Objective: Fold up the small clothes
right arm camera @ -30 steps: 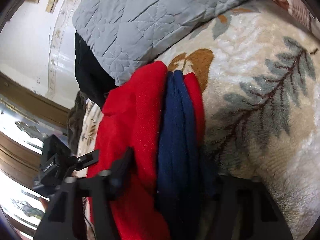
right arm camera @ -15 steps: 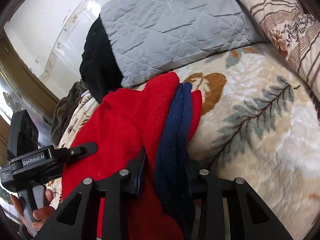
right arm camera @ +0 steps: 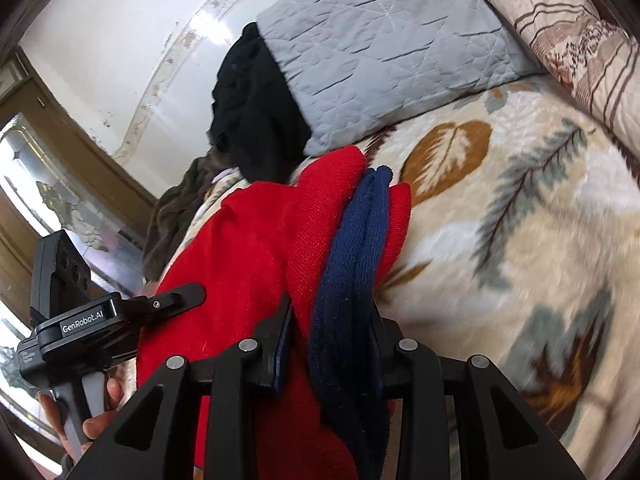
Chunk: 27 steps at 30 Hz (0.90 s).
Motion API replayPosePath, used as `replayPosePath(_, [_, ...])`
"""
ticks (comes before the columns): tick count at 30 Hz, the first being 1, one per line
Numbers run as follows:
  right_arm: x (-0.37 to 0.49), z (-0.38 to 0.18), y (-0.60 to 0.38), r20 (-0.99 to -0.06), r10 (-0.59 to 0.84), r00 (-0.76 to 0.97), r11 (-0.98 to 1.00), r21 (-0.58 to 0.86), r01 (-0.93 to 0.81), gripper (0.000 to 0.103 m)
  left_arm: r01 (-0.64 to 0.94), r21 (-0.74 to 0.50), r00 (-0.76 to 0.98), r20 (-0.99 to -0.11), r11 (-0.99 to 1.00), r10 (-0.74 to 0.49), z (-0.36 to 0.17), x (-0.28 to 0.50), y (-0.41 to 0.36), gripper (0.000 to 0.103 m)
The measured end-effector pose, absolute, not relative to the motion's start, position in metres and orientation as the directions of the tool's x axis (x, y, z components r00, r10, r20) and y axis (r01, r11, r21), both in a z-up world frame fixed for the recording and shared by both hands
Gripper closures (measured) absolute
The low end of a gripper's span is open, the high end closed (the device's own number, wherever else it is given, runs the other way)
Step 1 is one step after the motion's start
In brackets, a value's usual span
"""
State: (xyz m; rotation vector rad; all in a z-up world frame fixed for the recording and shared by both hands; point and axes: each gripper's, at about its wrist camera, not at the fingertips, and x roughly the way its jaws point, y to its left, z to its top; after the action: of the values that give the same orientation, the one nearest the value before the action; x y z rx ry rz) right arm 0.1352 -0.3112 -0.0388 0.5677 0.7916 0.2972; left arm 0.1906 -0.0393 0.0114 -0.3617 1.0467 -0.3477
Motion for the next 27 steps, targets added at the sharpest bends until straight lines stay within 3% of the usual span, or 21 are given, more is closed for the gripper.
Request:
replayPosePath(7, [0.106,-0.05,-0.29,-0.582,0.49,0.649,0.794,0.605,-0.057,0.072,0.094,-0.439,0.456,-0.779,0.894,-0.431,0.005,0.153,-0.014,0.054])
replayPosePath(12, [0.099,-0.081,-0.285,-0.63,0.473,0.617,0.806,0.591,-0.014,0.071,0.039,-0.465,0.377,-0.813,0.884,-0.444,-0.037,0.143,-0.001,0.053])
replayPosePath(15, [0.097,-0.096,-0.294,-0.598,0.5,0.626,0.758,0.652,0.017,0.067,0.035,-0.481,0.372,-0.807,0.876,-0.458,-0.057,0.14,0.004,0.048])
replayPosePath(22, [0.094,-0.072,-0.314,-0.55,0.461,0.696,0.738,0.673,0.044,0.061,0.095,-0.534,0.36,-0.769,0.84,-0.529,-0.043,0.144,0.023,0.046])
replayPosePath(27, [0.126,-0.053,-0.313,-0.519,0.473,0.712,0.731,0.683,0.013,0.061,0.07,-0.51,0.436,-0.757,0.857,-0.487,-0.024,0.187,0.038,0.048])
